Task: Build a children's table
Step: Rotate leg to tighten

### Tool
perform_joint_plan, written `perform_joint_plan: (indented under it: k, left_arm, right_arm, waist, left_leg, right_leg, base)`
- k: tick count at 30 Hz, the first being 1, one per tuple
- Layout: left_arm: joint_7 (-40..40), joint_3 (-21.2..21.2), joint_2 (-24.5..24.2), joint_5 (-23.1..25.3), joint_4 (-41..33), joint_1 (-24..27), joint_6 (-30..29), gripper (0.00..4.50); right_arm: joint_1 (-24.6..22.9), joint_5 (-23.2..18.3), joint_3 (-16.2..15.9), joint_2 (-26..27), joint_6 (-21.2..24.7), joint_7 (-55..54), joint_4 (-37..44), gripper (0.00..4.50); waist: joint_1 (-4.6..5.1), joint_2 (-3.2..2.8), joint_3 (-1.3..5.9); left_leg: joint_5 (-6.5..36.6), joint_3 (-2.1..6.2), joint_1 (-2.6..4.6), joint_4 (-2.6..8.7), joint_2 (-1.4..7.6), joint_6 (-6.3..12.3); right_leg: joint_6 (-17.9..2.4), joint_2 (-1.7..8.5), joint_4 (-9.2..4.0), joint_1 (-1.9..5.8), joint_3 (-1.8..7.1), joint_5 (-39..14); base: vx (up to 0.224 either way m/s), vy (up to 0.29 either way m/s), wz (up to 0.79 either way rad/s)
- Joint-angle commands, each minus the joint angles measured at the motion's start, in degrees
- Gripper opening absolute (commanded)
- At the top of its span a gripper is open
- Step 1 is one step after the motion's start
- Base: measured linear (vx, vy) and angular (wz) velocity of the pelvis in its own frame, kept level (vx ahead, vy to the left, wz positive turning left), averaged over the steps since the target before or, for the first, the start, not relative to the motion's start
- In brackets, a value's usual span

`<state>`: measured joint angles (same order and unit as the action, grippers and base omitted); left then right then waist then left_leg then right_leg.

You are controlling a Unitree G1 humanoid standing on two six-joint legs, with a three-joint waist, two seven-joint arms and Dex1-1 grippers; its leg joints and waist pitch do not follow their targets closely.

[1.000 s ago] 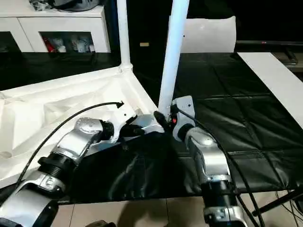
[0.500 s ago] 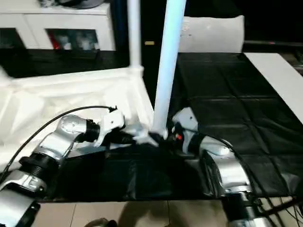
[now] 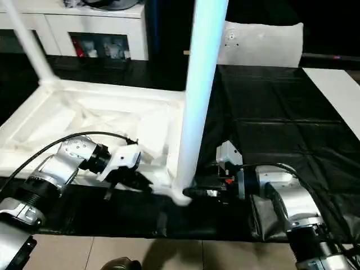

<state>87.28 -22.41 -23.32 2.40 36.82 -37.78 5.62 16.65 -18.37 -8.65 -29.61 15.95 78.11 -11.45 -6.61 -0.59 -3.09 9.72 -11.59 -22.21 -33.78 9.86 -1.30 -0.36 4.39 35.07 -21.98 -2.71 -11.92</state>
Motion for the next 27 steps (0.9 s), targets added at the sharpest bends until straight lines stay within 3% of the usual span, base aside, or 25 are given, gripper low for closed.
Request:
perform_joint_plan:
  k: [1,8,17,18,23,27]
  left_arm:
    - [3.5,-2.5,0.4,0.2,-1.9,-0.8,1.7,0.00]
    - [5.2,-3.8,0.6,0.5,-2.0,-0.9,3.2,0.00]
    - [3.2,-3.4,0.8,0.7,-1.8,-0.7,3.4,0.00]
    - [1.9,-2.9,1.0,0.7,-1.7,-0.6,2.8,0.00]
    - [-4.7,-0.8,2.4,1.3,-1.0,-0.5,0.3,0.00]
    - [-15.1,2.2,6.0,1.5,-0.5,-0.3,-7.4,0.00]
  right_arm:
    - [1.1,-0.7,-0.2,-0.5,0.5,1.2,0.3,2.62]
    - [1.2,-1.1,-1.3,-0.5,0.7,2.8,0.4,2.02]
    - [-0.2,-2.2,-2.0,0.0,2.8,2.7,3.3,1.95]
    - [-0.7,-2.6,-1.7,0.2,3.6,2.1,4.1,1.95]
    - [-3.4,-4.2,-0.6,2.0,6.1,-2.1,7.2,1.95]
    - [-5.1,-0.9,0.8,9.2,6.0,-15.5,7.0,1.95]
  waist:
    - [0.25,0.50,3.68]
    - [0.15,0.31,3.63]
    - [0.15,0.42,3.70]
    - [0.13,0.61,3.69]
    - [-0.22,0.44,3.39]
    - [0.40,0.42,3.17]
  left_leg:
    - [11.8,1.57,1.81,3.91,4.21,2.74]
    - [13.3,1.70,1.88,4.08,4.23,1.63]
    - [12.7,1.66,1.83,4.00,4.18,1.80]
    - [12.7,1.64,1.85,4.01,4.19,1.82]
    - [14.6,1.66,2.14,4.21,4.34,0.96]
    - [17.2,2.15,2.09,4.52,3.98,-0.96]
  right_leg:
    - [-14.5,4.75,-4.02,1.64,2.46,-8.7]
    - [-14.1,4.84,-4.15,1.63,2.47,-10.7]
    - [-14.3,4.78,-4.02,1.73,2.43,-9.6]
    - [-14.3,4.77,-4.07,1.73,2.43,-9.7]
    - [-13.0,4.91,-4.56,1.34,2.61,-13.5]
    - [-11.4,5.26,-5.14,1.26,2.59,-19.7]
  base:
    - [0.000,0.000,0.00]
    - [0.000,0.000,0.00]
    - [0.000,0.000,0.00]
    - [0.000,0.000,0.00]
    - [0.000,0.000,0.00]
    - [0.000,0.000,0.00]
